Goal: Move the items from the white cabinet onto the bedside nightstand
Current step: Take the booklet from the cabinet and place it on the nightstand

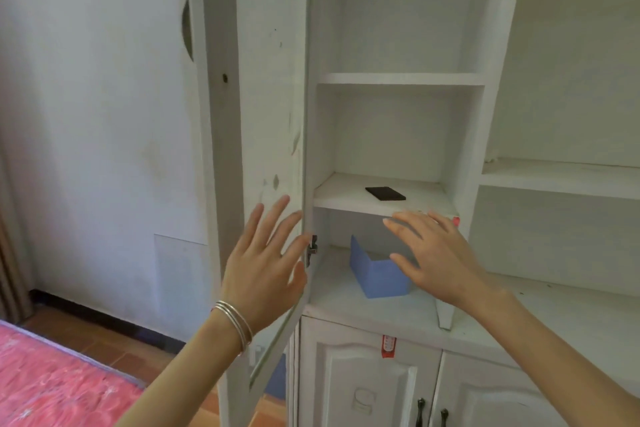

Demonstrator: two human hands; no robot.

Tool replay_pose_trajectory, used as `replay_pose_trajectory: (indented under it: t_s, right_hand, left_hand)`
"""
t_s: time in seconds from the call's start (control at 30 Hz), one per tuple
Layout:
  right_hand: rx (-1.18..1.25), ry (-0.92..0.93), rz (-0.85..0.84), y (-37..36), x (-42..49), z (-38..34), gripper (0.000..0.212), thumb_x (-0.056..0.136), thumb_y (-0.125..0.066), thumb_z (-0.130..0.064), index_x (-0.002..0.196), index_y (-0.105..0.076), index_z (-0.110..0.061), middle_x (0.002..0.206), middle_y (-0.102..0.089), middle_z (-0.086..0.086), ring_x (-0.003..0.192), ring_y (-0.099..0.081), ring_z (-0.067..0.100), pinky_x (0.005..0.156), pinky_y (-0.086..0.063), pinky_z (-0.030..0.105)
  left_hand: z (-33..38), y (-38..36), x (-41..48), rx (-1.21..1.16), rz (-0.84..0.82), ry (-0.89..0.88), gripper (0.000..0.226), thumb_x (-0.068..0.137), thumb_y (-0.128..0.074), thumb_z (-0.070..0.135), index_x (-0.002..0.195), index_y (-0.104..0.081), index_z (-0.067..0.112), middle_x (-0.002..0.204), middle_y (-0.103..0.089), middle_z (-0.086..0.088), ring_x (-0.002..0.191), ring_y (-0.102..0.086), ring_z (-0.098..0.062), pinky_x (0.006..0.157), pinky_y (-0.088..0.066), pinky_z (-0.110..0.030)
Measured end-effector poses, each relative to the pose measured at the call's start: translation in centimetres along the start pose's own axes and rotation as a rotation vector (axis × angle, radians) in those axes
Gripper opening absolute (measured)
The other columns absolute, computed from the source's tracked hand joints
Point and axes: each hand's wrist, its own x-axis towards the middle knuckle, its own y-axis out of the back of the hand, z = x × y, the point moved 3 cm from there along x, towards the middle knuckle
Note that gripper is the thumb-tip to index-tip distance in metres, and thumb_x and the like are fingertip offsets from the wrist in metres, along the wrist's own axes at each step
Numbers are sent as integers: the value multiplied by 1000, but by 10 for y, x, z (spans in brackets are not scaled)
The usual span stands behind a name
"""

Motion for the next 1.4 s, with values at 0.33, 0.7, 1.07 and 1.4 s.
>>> replay_pose_trajectory:
  t_s: [0.33,0.7,1.07,1.4]
  right_hand:
    - [17,-74,-128,-79,12,123,51,82,-39,-41,119,-61,-12,118,-62,6,111,-50,20,98,-29,34]
    - [90,-46,-124,-155,72,184,51,84,-38,-44,113,-65,-12,115,-65,2,102,-60,16,91,-48,36]
    - [104,69,-185,-179,74,186,54,88,-36,-45,123,-60,-11,124,-60,4,107,-58,18,98,-43,34]
    - [343,120,-179,-176,74,186,56,93,-30,-55,135,-46,-21,136,-49,-3,119,-43,9,98,-30,19]
  left_hand:
    - [57,-150,81,-117,-167,12,45,82,-44,33,116,-64,10,130,-55,-14,134,-32,-32,110,-22,-49]
    - [56,-284,189,-187,-395,93,77,92,-14,62,132,-52,9,138,-50,-6,133,-39,-22,112,-19,-43]
    - [46,-308,172,-407,-214,-78,65,90,-34,61,125,-59,12,127,-60,-4,117,-55,-17,107,-31,-42]
    - [41,-274,151,-477,270,-189,12,84,-65,6,91,-73,13,100,-71,3,92,-66,-11,91,-48,-36]
